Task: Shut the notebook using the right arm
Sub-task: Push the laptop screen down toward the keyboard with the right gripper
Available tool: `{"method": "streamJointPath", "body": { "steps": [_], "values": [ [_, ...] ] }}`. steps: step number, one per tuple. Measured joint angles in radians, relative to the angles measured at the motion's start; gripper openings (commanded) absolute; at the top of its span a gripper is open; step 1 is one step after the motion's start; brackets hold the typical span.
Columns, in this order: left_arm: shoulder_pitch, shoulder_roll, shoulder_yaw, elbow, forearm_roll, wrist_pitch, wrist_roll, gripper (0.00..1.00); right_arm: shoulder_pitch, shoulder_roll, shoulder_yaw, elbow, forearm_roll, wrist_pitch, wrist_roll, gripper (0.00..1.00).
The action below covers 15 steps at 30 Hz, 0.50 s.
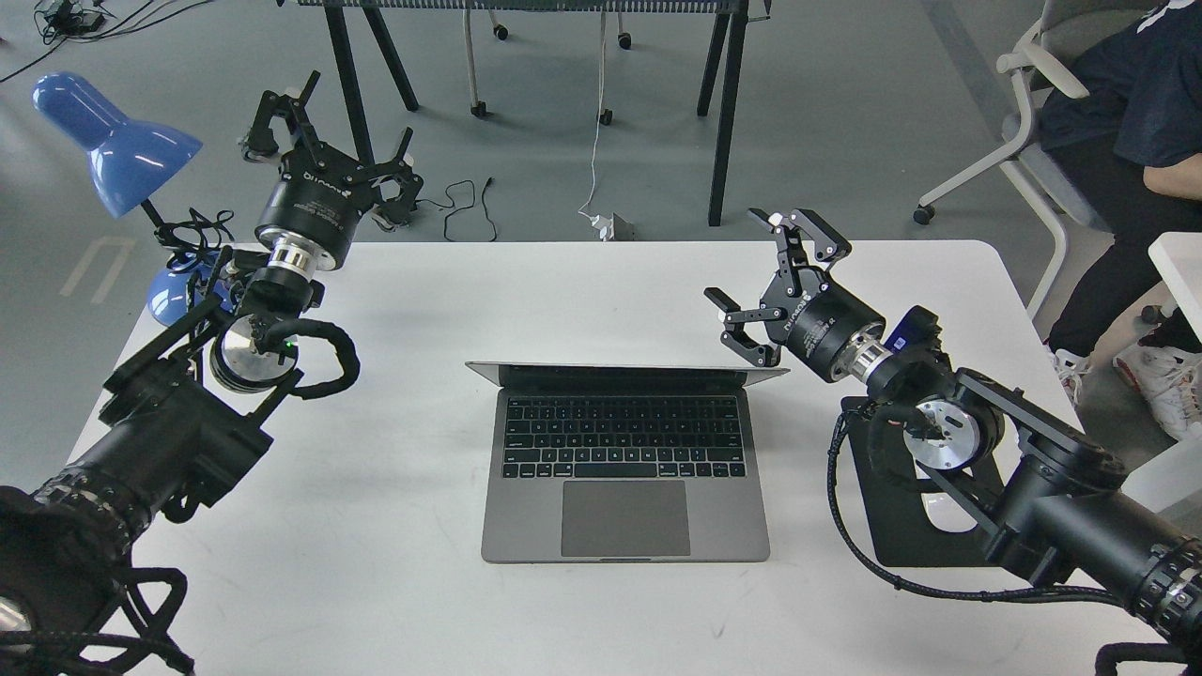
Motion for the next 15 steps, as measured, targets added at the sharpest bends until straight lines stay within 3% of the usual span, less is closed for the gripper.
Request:
{"method": "streamJointPath", "body": {
  "steps": [15],
  "values": [
    [0.000, 0.000, 0.000, 0.000, 0.001, 0.000, 0.001, 1.00, -0.031, -0.028, -0.190, -0.001, -0.141, -0.002, 0.012, 1.00]
  ]
}}
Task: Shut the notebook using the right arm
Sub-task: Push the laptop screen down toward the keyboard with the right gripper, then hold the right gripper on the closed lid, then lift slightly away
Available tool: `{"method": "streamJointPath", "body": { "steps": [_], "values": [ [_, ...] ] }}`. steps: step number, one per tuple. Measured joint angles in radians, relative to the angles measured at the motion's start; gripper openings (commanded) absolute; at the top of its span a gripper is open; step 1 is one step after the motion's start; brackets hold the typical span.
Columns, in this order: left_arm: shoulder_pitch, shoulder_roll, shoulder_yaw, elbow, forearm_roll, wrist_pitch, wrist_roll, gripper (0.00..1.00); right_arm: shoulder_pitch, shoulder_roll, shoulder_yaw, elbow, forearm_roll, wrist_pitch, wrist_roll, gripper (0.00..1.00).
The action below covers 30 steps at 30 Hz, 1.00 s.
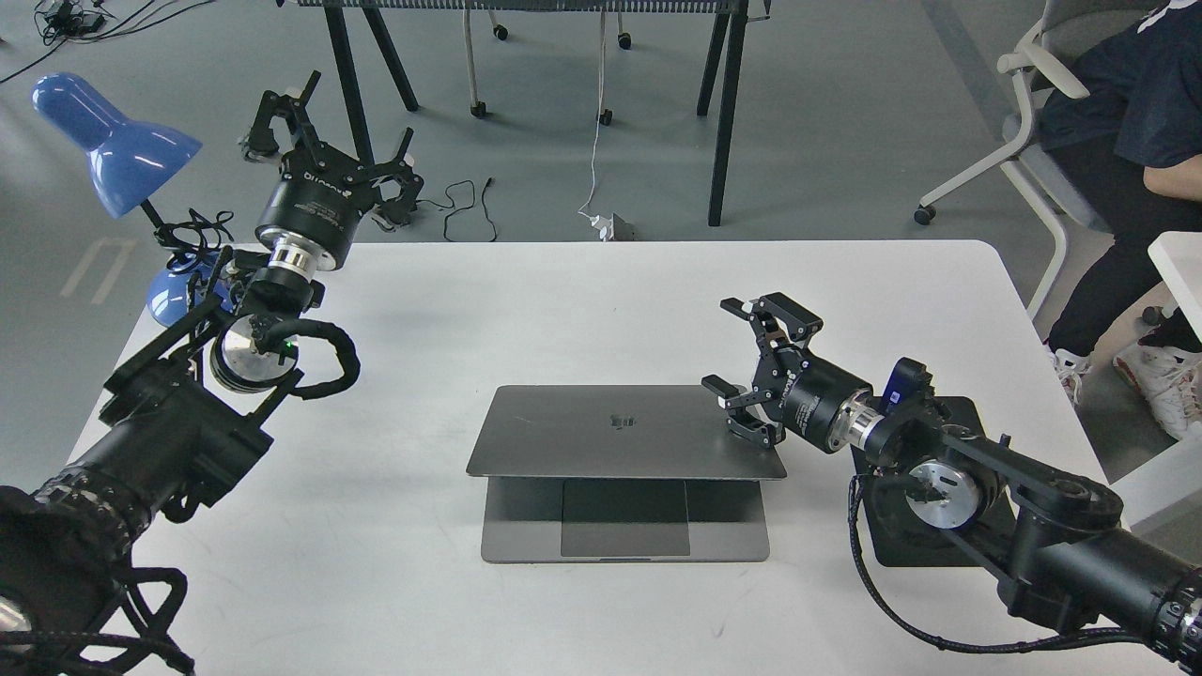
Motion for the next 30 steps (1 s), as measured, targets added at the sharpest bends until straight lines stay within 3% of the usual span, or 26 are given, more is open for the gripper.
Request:
{"method": "streamJointPath", "body": {
  "steps": [30],
  "values": [
    [0.000, 0.000, 0.000, 0.000, 0.000, 0.000, 0.001, 1.00, -0.004, 0.000, -0.138, -0.010, -0.217, -0.058, -0.002, 1.00]
  ]
}}
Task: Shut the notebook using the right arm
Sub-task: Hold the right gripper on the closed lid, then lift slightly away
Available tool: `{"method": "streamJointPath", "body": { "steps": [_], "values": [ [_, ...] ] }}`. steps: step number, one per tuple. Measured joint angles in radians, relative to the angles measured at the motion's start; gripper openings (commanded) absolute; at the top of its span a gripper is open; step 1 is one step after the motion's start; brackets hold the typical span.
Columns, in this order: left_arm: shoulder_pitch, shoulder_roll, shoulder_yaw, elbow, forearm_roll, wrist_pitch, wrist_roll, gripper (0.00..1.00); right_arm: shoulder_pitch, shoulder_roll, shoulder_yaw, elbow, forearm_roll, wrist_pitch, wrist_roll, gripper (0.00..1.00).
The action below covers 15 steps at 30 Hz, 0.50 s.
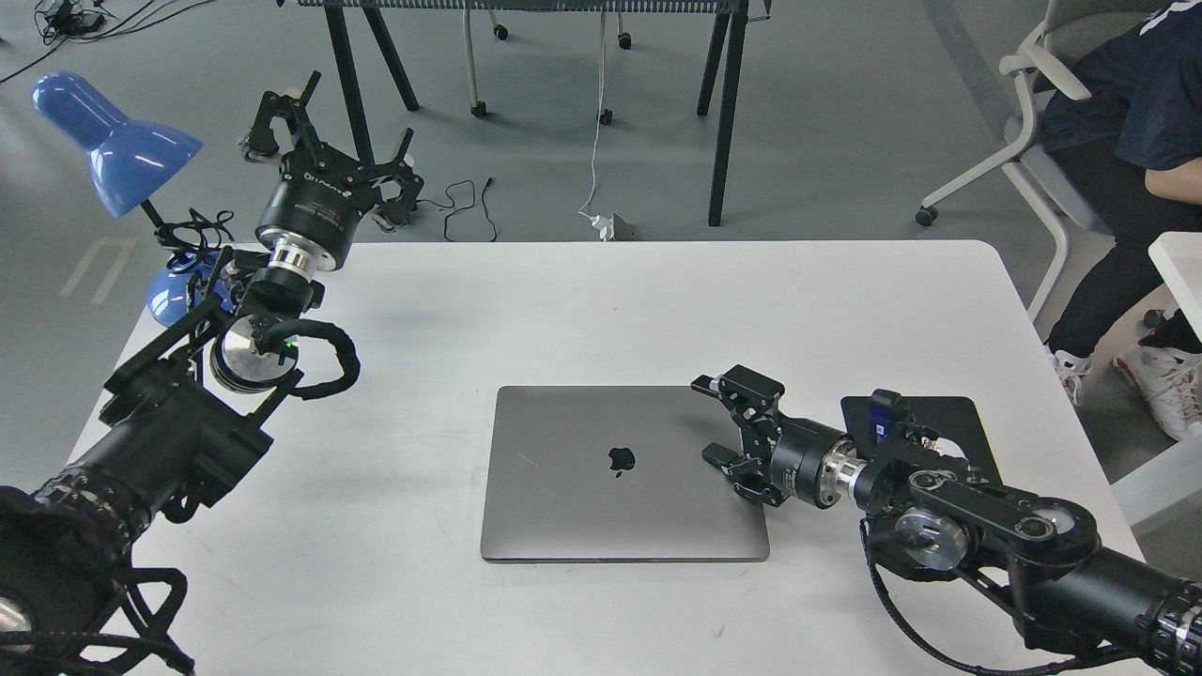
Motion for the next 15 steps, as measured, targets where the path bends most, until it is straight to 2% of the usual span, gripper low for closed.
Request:
{"method": "streamJointPath", "body": {
  "steps": [10, 15],
  "values": [
    [0.000, 0.000, 0.000, 0.000, 0.000, 0.000, 0.000, 1.00, -0.004, -0.008, 0.019, 0.002, -0.004, -0.006, 0.000, 1.00],
    [0.000, 0.000, 0.000, 0.000, -0.001, 0.000, 0.000, 1.00, -0.003, -0.029, 0.205, 0.010, 0.003, 0.001, 0.003, 1.00]
  ]
}}
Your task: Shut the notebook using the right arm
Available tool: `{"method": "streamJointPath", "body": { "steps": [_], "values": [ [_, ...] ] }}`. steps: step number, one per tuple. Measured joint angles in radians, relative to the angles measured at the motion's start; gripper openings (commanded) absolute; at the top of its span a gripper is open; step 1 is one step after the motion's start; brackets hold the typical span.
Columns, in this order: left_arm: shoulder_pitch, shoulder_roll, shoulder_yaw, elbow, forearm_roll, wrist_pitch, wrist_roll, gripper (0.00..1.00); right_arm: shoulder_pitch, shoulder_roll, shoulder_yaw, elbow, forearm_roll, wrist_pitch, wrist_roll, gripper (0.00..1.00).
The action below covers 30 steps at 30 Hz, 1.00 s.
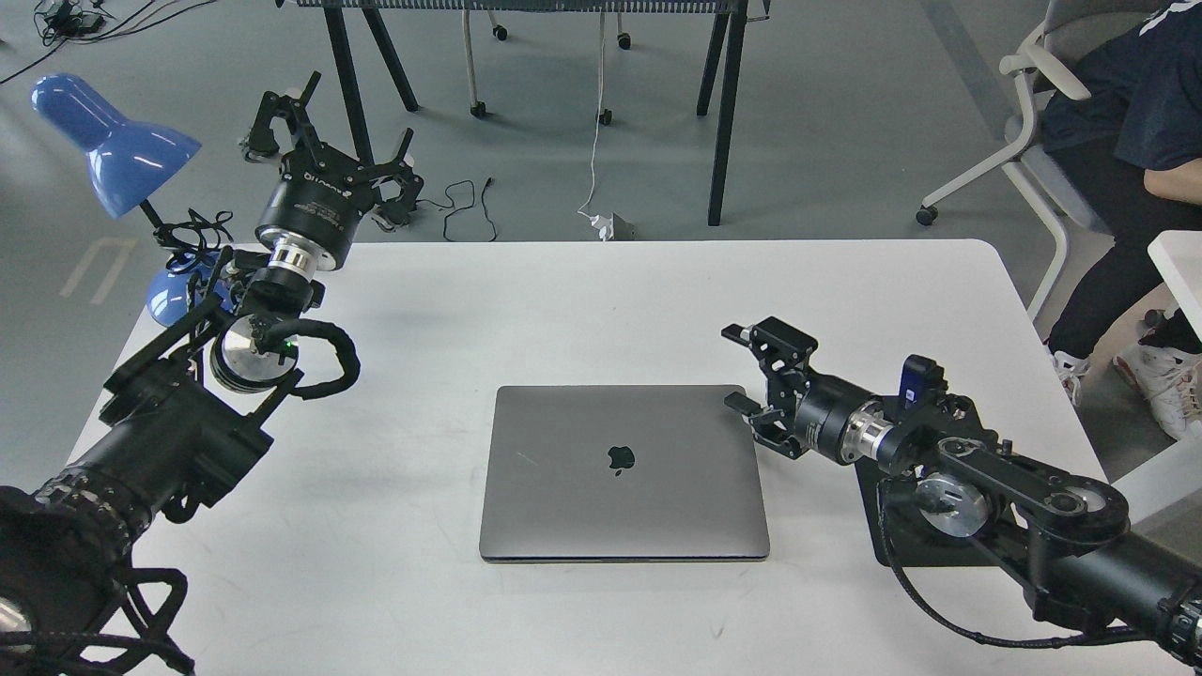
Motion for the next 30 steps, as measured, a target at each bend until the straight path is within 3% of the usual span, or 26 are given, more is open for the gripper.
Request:
{"method": "streamJointPath", "body": {
  "steps": [7, 14, 22, 30],
  "values": [
    [0.000, 0.000, 0.000, 0.000, 0.000, 0.000, 0.000, 1.00, 0.009, -0.007, 0.309, 0.006, 0.007, 0.000, -0.021, 1.00],
    [0.000, 0.000, 0.000, 0.000, 0.001, 0.000, 0.000, 1.00, 0.032, -0.009, 0.513, -0.031, 0.095, 0.003, -0.114, 1.00],
    [0.000, 0.000, 0.000, 0.000, -0.001, 0.000, 0.000, 1.00, 0.040, 0.001, 0.558, -0.083, 0.397, 0.000, -0.115, 1.00],
    [0.000, 0.000, 0.000, 0.000, -0.001, 0.000, 0.000, 1.00, 0.134, 0.039, 0.619, -0.175, 0.432, -0.001, -0.110, 1.00]
  ]
}}
